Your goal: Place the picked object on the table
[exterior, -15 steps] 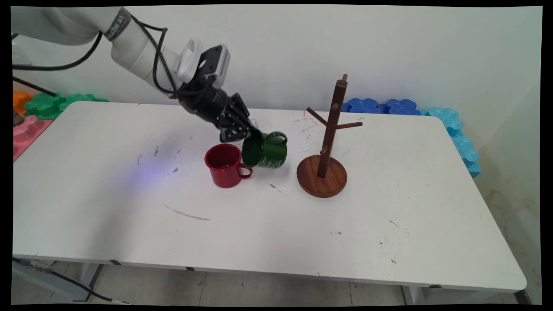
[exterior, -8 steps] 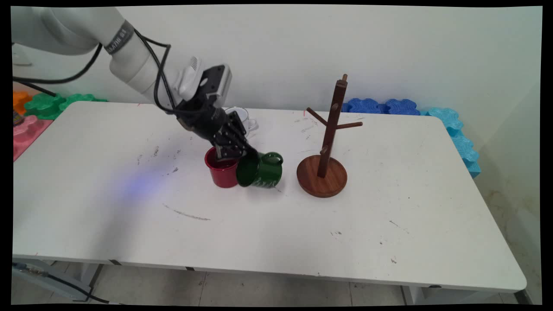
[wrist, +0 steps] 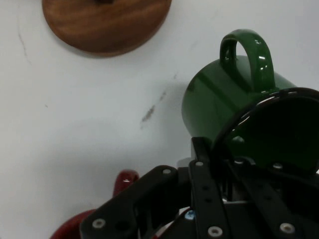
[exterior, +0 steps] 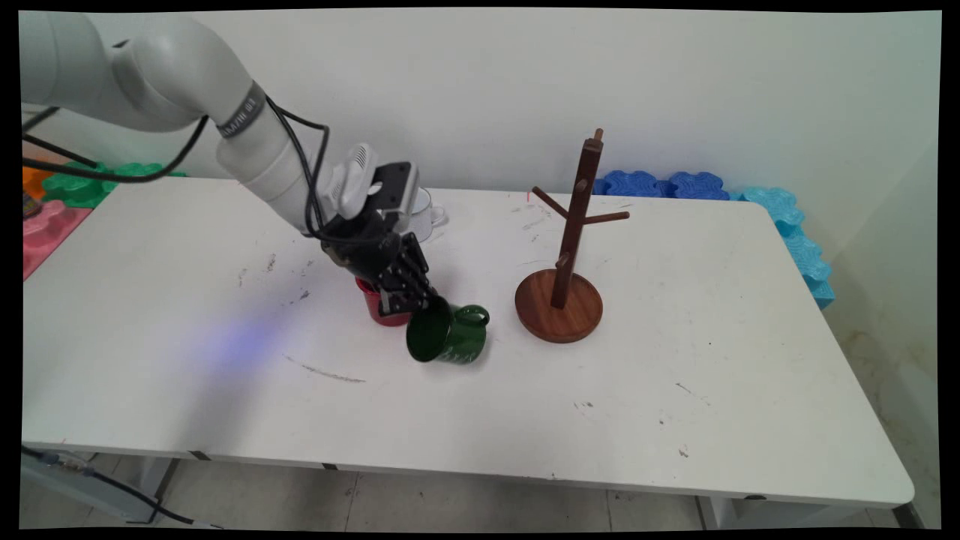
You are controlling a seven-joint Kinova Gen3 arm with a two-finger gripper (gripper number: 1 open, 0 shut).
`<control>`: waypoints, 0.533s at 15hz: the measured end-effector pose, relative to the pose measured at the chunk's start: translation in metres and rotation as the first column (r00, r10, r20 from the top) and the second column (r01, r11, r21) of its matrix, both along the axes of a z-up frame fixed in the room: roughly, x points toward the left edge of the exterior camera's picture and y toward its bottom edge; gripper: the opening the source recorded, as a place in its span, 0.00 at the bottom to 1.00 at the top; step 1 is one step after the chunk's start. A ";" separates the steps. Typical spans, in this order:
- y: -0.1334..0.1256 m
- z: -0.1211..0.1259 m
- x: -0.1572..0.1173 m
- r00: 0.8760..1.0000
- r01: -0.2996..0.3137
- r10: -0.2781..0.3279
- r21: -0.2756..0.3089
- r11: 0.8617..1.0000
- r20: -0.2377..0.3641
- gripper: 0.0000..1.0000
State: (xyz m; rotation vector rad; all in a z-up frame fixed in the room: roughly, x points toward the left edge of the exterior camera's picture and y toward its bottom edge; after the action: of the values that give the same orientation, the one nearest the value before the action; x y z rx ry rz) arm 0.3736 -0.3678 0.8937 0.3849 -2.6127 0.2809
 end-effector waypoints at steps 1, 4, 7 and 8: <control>0.000 -0.002 -0.002 1.000 -0.007 0.007 0.008 1.000 0.006 0.00; 0.002 -0.008 -0.008 0.999 -0.034 0.033 0.031 0.999 0.027 0.00; 0.003 -0.012 -0.014 0.996 -0.070 0.068 0.057 0.996 0.051 0.00; 0.003 -0.014 -0.016 0.995 -0.086 0.082 0.067 0.994 0.061 0.00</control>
State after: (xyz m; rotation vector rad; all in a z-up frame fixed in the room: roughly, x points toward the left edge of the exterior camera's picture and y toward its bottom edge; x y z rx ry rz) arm 0.3572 -0.3646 0.8801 0.5193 -2.6729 0.2328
